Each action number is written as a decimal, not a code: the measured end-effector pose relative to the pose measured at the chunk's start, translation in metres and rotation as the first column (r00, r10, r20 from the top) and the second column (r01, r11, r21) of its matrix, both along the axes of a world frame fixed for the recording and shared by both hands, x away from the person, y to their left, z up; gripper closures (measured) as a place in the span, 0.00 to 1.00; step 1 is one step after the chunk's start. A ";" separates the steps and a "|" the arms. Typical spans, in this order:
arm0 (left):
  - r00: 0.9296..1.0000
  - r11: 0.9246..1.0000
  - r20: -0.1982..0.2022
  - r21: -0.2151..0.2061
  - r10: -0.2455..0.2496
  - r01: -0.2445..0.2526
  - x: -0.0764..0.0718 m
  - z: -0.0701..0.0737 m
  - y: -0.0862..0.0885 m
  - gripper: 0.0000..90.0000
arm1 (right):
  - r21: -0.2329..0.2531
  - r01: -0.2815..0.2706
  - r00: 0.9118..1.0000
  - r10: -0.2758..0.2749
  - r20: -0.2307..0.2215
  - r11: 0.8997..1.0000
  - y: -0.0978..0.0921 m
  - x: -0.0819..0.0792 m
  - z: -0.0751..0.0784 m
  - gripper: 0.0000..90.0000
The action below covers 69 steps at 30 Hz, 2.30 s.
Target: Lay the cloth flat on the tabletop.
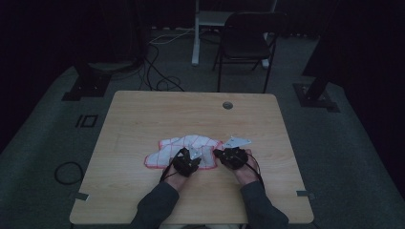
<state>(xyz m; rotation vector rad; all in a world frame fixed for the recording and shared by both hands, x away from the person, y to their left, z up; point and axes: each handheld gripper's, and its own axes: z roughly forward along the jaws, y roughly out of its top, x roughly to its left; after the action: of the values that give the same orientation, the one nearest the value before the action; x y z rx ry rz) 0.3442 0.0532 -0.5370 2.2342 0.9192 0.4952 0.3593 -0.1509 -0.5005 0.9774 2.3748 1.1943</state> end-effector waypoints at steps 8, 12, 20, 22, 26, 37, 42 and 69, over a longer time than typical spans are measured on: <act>0.998 0.998 0.002 -0.001 -0.056 0.056 -0.018 -0.001 -0.004 0.95 | -0.047 0.056 0.998 -0.056 -0.009 0.997 -0.002 0.008 -0.007 0.95; 0.997 0.997 -0.003 -0.014 -0.071 0.071 -0.028 -0.001 -0.005 0.95 | -0.059 0.074 0.997 -0.075 -0.026 0.996 -0.001 0.013 -0.013 0.95; 0.993 0.993 -0.021 -0.030 -0.117 0.116 -0.048 -0.002 -0.005 0.96 | -0.127 0.101 0.992 -0.110 -0.064 0.987 0.000 0.024 -0.033 0.95; 0.992 0.991 -0.026 -0.039 -0.127 0.126 -0.055 -0.002 -0.005 0.96 | -0.136 0.107 0.991 -0.117 -0.070 0.985 -0.001 0.025 -0.036 0.96; 0.988 0.987 -0.037 -0.057 -0.150 0.148 -0.067 -0.003 -0.005 0.96 | -0.129 0.120 0.989 -0.130 -0.072 0.984 -0.005 0.027 -0.036 0.96; 0.968 0.967 -0.060 -0.088 -0.243 0.237 -0.091 -0.004 -0.023 0.97 | -0.135 0.165 0.983 -0.175 -0.060 0.977 -0.013 0.036 -0.037 0.98; 0.963 0.962 -0.072 -0.108 -0.259 0.250 -0.098 -0.004 -0.025 0.96 | -0.136 0.190 0.979 -0.198 -0.053 0.972 -0.016 0.040 -0.038 0.99; 0.985 0.972 0.011 -0.163 0.175 -0.171 0.002 0.031 0.080 0.66 | -0.075 0.264 0.959 -0.270 -0.086 0.961 -0.013 0.063 -0.022 0.67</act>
<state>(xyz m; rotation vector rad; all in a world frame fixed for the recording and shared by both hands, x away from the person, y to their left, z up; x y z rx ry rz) 0.3467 0.1336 -0.5056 2.0081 1.1064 0.5075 0.4225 -0.1635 -0.5224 1.3121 2.2436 0.9860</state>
